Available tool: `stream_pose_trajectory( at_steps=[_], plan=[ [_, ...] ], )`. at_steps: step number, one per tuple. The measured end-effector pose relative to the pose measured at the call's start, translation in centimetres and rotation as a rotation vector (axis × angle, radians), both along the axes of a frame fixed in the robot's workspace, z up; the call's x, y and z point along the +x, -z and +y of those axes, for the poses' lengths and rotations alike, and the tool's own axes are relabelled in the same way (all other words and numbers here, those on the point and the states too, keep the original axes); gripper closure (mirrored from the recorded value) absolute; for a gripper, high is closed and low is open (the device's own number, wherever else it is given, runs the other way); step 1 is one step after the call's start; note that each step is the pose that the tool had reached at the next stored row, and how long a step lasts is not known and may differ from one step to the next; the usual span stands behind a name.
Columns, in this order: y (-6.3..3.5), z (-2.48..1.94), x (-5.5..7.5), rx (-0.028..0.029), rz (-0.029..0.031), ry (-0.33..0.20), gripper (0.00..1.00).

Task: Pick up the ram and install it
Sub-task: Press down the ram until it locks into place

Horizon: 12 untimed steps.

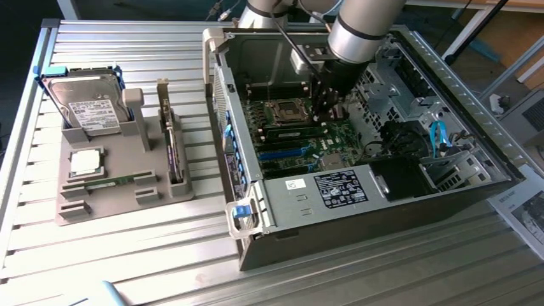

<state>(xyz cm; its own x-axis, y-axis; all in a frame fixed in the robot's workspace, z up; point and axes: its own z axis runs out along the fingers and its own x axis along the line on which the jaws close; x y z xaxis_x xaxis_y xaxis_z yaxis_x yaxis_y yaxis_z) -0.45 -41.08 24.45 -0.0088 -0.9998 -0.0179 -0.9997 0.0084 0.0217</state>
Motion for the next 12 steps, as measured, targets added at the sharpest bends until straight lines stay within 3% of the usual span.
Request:
stream_pose_trajectory(
  at_steps=[9, 12],
  plan=[
    [0.00, -0.05, -2.6, 0.0001, -0.0069, 0.000, 0.90],
    [0.00, -0.06, -2.9, 0.0001, -0.0078, 0.000, 0.90]
  ],
)
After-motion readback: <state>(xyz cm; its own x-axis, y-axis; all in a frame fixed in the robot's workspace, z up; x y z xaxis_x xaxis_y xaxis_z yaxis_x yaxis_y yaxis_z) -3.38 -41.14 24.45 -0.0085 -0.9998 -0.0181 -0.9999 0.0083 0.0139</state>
